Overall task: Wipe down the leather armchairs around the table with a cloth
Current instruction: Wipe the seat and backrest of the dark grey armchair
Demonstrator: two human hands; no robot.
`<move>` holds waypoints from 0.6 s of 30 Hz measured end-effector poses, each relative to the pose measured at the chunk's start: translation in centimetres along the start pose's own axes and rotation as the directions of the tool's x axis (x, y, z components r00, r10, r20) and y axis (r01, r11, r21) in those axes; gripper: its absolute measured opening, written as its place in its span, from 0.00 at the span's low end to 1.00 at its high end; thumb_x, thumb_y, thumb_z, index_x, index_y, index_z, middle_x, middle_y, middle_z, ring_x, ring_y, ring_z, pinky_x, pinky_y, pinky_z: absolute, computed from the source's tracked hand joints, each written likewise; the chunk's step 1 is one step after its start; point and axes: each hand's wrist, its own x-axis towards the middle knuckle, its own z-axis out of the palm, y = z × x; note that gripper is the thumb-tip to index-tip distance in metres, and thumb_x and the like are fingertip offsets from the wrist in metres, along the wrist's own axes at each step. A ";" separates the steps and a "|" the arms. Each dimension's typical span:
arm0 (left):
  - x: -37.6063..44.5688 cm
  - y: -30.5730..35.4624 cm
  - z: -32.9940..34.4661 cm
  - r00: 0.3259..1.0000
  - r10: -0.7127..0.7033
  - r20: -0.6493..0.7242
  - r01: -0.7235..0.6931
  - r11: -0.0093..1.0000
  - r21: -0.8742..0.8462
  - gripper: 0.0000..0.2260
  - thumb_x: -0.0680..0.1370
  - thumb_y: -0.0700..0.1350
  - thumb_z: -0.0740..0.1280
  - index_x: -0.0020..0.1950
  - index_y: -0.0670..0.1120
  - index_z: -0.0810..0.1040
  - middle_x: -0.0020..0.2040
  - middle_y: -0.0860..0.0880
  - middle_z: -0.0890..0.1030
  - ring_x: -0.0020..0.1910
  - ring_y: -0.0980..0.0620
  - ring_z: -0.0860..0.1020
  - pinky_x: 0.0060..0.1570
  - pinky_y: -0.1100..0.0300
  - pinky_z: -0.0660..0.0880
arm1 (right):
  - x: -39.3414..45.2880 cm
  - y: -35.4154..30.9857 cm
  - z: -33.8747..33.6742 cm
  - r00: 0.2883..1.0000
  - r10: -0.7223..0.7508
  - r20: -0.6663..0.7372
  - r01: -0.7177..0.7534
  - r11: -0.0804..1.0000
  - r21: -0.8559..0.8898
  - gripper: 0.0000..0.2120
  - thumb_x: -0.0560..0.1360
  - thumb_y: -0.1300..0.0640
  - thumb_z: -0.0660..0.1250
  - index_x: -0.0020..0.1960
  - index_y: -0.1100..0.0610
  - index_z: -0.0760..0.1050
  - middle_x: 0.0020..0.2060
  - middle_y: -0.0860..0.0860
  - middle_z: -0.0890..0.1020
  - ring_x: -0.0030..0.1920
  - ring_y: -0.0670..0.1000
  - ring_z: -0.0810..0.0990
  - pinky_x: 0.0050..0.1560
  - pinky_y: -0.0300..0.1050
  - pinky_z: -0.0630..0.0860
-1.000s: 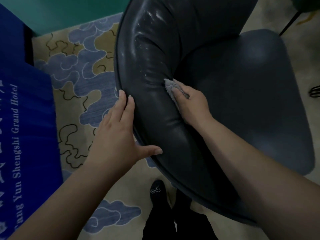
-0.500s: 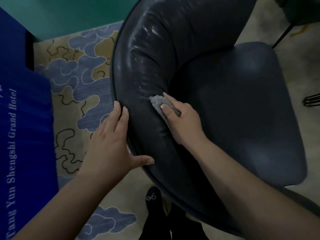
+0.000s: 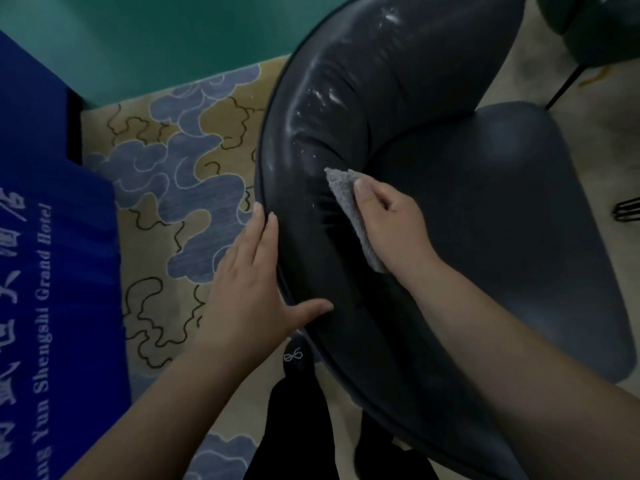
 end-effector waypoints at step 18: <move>9.4 -4.5 -3.8 0.973 0.210 0.091 -0.213 0.977 0.024 0.58 0.61 0.71 0.69 0.78 0.51 0.39 0.77 0.57 0.35 0.76 0.58 0.41 0.74 0.57 0.46 | 2.1 0.8 3.7 0.977 -0.036 -0.208 -0.047 0.922 -0.384 0.18 0.77 0.54 0.65 0.65 0.42 0.74 0.51 0.47 0.68 0.52 0.44 0.72 0.54 0.23 0.64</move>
